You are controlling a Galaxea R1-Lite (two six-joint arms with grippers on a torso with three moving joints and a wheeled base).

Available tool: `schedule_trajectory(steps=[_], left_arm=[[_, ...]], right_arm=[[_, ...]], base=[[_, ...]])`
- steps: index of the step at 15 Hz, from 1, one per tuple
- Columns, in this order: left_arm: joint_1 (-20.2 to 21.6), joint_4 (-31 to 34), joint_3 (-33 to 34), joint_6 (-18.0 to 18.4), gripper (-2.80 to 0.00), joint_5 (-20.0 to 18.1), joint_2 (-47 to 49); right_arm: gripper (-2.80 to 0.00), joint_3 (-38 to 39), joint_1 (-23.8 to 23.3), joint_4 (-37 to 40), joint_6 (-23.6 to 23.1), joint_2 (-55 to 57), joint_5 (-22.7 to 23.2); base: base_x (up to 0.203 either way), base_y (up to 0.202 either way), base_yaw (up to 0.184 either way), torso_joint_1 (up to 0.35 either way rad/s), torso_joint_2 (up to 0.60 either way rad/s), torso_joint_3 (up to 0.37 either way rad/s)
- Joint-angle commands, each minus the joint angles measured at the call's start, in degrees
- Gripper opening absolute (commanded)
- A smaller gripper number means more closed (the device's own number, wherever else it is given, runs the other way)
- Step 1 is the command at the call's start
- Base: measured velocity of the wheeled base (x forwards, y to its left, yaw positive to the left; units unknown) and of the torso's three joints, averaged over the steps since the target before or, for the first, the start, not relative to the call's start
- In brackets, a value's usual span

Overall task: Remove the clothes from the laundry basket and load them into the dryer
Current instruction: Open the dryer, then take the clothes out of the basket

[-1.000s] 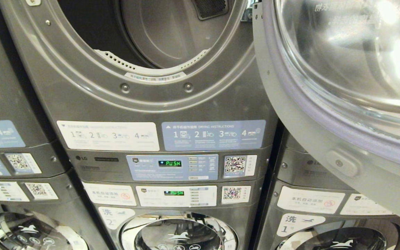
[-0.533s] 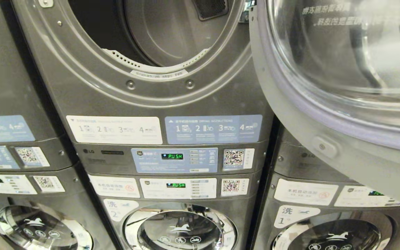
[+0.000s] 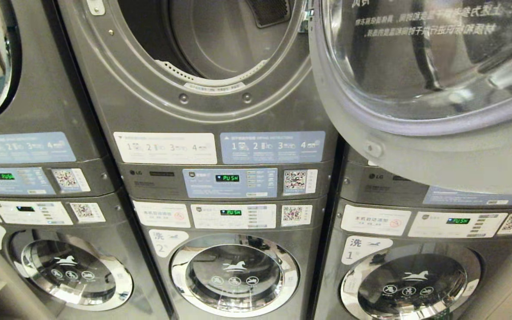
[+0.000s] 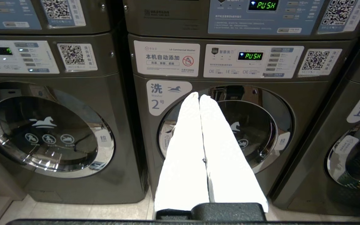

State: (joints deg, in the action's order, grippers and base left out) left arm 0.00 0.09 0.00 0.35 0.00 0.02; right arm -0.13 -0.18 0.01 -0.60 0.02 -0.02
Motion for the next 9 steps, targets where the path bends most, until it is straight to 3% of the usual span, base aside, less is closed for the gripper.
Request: schedule_trajectory(steps=[1,3,9], left_arm=[[0.0,0.0,0.0,0.0,-2.80,0.0,0.0],[0.0,0.0,0.0,0.0,-2.80,0.0,0.0],[0.0,0.0,0.0,0.0,-2.80,0.0,0.0]], right_arm=[[-2.80,0.0,0.0,0.0,0.0,0.0,-0.1],[-2.80,0.0,0.0,0.0,0.0,0.0,-0.1],[-2.80,0.0,0.0,0.0,0.0,0.0,-0.1]], base=[[-0.197,0.000,0.002,0.002,0.00,-0.002],[-0.157,0.000,-0.001,-0.004,0.00,-0.002],[0.000,0.000,0.000,0.005,0.00,0.000]])
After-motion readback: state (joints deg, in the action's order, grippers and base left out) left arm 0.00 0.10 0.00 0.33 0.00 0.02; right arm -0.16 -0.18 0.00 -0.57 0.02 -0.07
